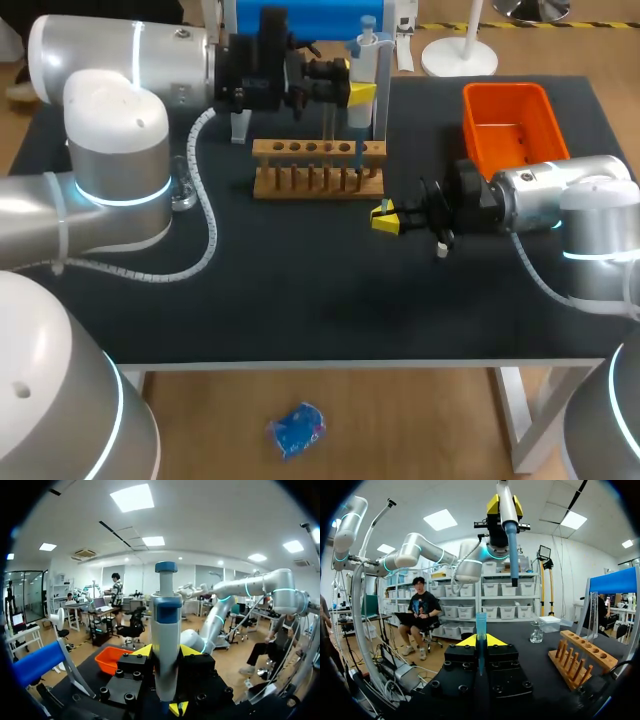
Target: Invert the test tube, pick up the pipette, mount the tip to pipette, aspirate from beaker and dispense into the tube, eject the tip, return the pipette, and cap with the stopper.
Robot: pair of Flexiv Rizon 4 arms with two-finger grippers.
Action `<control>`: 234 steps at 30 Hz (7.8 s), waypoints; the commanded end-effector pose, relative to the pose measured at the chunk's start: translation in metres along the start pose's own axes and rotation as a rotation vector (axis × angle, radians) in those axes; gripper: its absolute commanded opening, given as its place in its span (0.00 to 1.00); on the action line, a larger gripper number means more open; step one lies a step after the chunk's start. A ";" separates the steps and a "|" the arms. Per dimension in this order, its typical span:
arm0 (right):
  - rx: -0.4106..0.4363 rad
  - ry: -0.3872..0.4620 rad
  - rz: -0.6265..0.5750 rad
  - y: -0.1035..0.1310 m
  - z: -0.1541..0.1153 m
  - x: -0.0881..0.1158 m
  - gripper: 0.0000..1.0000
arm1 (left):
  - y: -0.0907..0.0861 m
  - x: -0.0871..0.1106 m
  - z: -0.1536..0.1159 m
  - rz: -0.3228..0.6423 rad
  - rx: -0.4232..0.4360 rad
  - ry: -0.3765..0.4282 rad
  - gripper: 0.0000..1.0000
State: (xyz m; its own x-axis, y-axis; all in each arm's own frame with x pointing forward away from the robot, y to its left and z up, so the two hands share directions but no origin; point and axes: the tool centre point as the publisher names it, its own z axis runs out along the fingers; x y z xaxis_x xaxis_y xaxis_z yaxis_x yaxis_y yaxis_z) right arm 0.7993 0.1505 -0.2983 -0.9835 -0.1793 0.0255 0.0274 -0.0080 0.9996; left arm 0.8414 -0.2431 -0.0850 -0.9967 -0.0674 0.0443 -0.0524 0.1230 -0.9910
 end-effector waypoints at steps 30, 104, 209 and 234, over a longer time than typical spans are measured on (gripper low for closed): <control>0.011 -0.042 -0.042 -0.004 0.018 -0.020 0.00 | 0.007 0.014 0.006 -0.001 0.000 0.026 0.00; 0.006 -0.045 -0.133 0.023 0.028 -0.025 0.00 | 0.007 0.014 0.006 -0.001 0.000 0.026 0.00; 0.027 -0.040 -0.173 0.025 0.030 -0.029 0.00 | 0.007 0.014 0.006 -0.001 0.000 0.026 0.00; -0.024 -0.044 -0.135 0.032 0.031 -0.027 0.00 | 0.007 0.014 0.006 -0.001 0.000 0.026 0.00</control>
State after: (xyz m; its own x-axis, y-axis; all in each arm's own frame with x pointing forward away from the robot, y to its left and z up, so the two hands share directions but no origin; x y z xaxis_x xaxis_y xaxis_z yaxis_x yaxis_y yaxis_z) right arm 0.8191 0.1853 -0.2702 -0.9861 -0.1275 -0.1066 -0.1009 -0.0506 0.9936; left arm 0.8278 -0.2488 -0.0879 -0.9980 -0.0398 0.0487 -0.0533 0.1235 -0.9909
